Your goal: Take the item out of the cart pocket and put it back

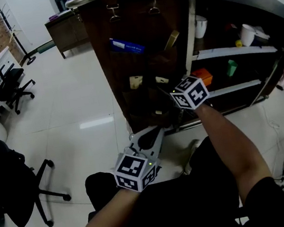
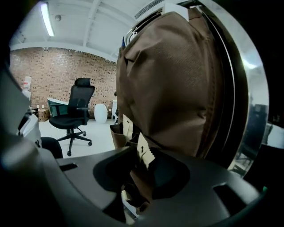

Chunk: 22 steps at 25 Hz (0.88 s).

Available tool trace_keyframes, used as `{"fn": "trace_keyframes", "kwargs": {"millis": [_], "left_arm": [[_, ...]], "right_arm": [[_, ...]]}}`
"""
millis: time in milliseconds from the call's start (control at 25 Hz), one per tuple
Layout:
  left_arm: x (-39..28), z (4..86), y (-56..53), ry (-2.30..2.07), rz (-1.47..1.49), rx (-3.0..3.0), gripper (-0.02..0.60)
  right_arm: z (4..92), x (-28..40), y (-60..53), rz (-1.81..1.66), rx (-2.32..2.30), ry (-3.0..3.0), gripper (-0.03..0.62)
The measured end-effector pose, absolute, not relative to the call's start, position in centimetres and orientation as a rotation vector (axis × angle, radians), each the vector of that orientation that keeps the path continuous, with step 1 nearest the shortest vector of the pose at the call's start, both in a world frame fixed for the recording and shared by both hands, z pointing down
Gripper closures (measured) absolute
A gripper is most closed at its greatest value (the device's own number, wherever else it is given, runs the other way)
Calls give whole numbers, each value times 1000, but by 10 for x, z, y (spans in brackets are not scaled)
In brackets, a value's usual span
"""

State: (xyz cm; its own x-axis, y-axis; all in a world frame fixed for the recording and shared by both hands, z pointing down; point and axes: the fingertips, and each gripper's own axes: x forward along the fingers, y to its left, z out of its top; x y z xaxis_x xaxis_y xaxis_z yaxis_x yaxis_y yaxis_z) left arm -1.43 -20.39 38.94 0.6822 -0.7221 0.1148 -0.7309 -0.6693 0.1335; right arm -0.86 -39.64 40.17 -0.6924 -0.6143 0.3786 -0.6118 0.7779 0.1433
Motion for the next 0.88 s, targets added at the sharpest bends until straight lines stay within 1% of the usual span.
{"fn": "trace_keyframes", "kwargs": {"millis": [80, 200, 520, 880], "left_arm": [[-15, 389, -204, -1190, 75, 2724, 581], [-15, 389, -204, -1193, 75, 2726, 581], [-14, 388, -203, -1198, 78, 2732, 581], [-14, 388, -202, -1205, 92, 2739, 581]], "right_arm": [[402, -9, -396, -15, 937, -2562, 510], [396, -9, -394, -6, 947, -2585, 525], [363, -4, -381, -14, 992, -2642, 530], [293, 12, -352, -91, 1044, -2735, 531]]}}
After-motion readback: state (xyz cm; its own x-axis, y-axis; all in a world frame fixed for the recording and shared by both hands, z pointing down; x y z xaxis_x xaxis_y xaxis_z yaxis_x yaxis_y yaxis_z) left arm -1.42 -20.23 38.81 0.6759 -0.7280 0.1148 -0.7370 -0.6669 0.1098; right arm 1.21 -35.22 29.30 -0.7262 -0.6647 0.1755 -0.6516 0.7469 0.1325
